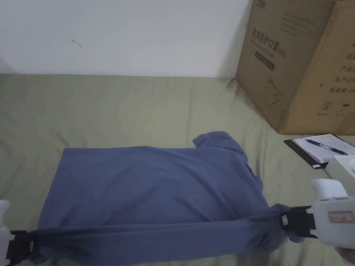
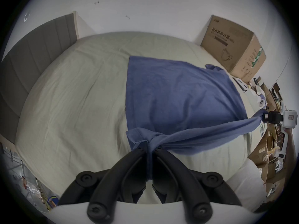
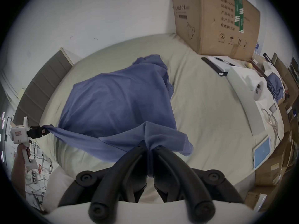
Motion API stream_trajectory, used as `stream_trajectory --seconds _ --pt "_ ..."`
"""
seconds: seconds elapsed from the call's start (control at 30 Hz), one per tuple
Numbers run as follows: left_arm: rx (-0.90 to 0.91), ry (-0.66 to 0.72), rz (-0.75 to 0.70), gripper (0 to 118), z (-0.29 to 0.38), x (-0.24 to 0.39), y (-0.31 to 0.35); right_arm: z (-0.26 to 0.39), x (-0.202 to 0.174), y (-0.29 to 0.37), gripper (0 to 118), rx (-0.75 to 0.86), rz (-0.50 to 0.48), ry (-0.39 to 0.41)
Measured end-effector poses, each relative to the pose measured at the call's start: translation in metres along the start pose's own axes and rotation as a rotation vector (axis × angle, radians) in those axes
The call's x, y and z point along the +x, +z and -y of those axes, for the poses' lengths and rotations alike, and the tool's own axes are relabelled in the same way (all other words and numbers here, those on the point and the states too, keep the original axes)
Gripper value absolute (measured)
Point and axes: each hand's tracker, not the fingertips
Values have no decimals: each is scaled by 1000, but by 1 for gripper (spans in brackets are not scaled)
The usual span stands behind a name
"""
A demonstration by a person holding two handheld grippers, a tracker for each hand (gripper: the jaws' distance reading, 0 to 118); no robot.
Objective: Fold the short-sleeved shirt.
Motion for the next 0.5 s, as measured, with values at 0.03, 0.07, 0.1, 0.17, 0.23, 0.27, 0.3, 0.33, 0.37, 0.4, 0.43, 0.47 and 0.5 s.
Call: stream_trajectory --seconds 0.03,0.07,0.1,0.17,0.23,0.27,0.3,0.33,0.37,0.4,0.43,0.47,0.5 --pt "-34 3 -4 3 -6 -2 -13 -10 1 -15 5 -33 9 -6" --pt "-43 5 -2 3 -13 -3 -24 -19 1 -28 5 -64 13 -18" --pt "-52 8 -4 4 -19 -4 -36 -28 2 -43 5 -98 7 -31" --pt "-74 23 -15 4 -27 -6 -56 -40 4 -70 5 -139 23 -43" --pt "-89 64 -4 7 -31 -9 -71 -47 6 -93 6 -139 36 -56" --pt "-86 87 1 18 -33 -11 -77 -48 8 -103 9 -134 55 -70" --pt "-65 112 -2 31 -33 -11 -79 -48 10 -109 16 -119 78 -105" --pt "-34 122 -15 49 -33 -12 -80 -47 11 -114 27 -101 87 -131" --pt "11 126 -21 78 -32 -14 -81 -45 12 -117 46 -64 82 -146" --pt "47 133 -30 99 -30 -17 -80 -42 11 -116 69 -21 62 -153" --pt "81 140 -46 112 -25 -18 -75 -38 12 -114 99 25 26 -149" --pt "138 162 -82 114 -20 -18 -68 -34 11 -109 118 81 7 -136" --pt "208 176 -83 114 -17 -17 -55 -29 8 -98 114 154 5 -118"
